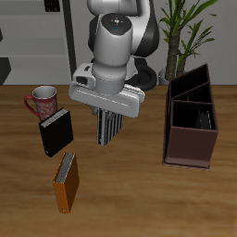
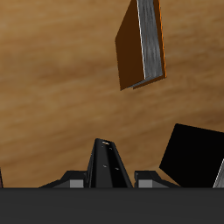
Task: Place the left striped book into the left desk caddy's right compartment and place the right striped book into the left desk caddy's right compartment and place the orange book into the left desk caddy's left compartment
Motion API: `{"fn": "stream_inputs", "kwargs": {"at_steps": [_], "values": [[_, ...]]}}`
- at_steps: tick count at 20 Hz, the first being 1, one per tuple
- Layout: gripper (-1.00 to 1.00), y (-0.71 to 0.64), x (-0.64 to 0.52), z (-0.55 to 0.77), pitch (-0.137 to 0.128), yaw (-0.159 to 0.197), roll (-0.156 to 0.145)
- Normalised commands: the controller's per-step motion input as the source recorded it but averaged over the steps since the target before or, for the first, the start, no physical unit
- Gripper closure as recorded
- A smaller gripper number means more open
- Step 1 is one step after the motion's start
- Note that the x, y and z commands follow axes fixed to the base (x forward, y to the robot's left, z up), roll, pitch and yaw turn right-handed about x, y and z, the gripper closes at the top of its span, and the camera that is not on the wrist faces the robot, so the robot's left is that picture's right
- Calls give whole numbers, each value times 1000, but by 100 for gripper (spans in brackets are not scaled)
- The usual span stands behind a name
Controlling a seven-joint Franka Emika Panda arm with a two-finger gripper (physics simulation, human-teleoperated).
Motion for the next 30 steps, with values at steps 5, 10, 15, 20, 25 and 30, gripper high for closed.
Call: {"fn": "stream_inputs", "kwargs": {"at_steps": [5,10,15,20,25,30], "values": [[100,212,-265,606,-18,42,-37],[100,417,-259,602,11,9,-12],[100,335,-72,249,23,14,-26],[100,458,-14,246,-1,30,-5],[100,566,11,164,25,-1,-9],[100,623,-17,142,16,28,39]]}}
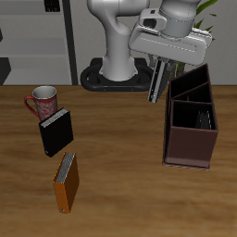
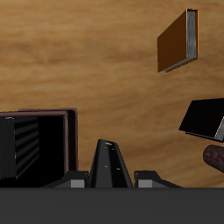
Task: Place the left striped book into the left desk caddy's right compartment and place the right striped book into the left desk caddy's right compartment and place the orange book into the left desk caddy's left compartment
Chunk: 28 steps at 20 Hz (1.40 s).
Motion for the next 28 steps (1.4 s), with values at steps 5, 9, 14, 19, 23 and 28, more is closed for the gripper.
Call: {"fn": "stream_inputs", "kwargs": {"at_steps": [5,9,14,19,23,28], "values": [[100,570,35,202,19,29,36],[100,209,127,193,14,-26,10],[100,179,150,117,36,-55,15],[100,170,252,-36,35,-27,-1],[100,163,204,-125,21,1,8],[100,196,170,-158,24,16,9]]}}
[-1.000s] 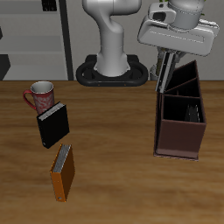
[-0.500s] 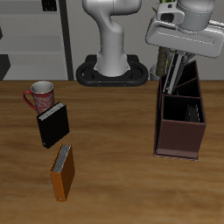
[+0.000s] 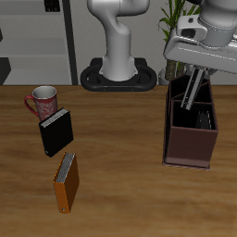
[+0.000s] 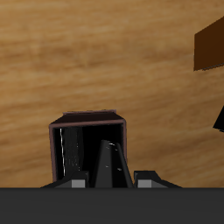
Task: Place the left striped book into the left desk caddy's right compartment and place the right striped book into the left desk caddy's right compartment and place the orange book into the left desk caddy's left compartment
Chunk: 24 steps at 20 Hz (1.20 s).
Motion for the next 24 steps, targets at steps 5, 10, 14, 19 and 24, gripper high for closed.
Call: {"fn": "stream_inputs", "kwargs": {"at_steps": [5,10,14,19,24], "values": [[100,111,131,-187,13,38,6],[100,50,66,-237,27,4,0],[100,3,-28,-99,10,-2,-1],[100,107,-144,-166,5,11,42],[100,-50,-171,70,5,-6,8]]}}
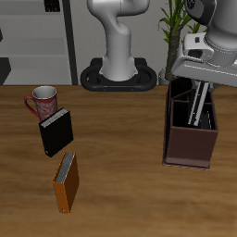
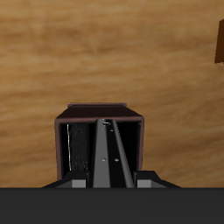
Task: Place the left striped book into the left desk caddy's right compartment and place the right striped book into the left desk caddy's right compartment and place the orange book into the left desk caddy's left compartment
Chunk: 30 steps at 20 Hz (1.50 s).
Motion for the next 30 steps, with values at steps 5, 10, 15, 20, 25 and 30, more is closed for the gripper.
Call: {"fn": "stream_inputs", "kwargs": {"at_steps": [5,10,15,20,25,30], "values": [[100,-85,-91,11,14,-16,7],[100,-127,34,-136,44,-30,-15],[100,-9,0,-48,12,-7,-9],[100,118,-35,-108,32,-4,37],[100,4,-42,-84,39,-29,10],[100,116,-169,-42,7,43,33]]}}
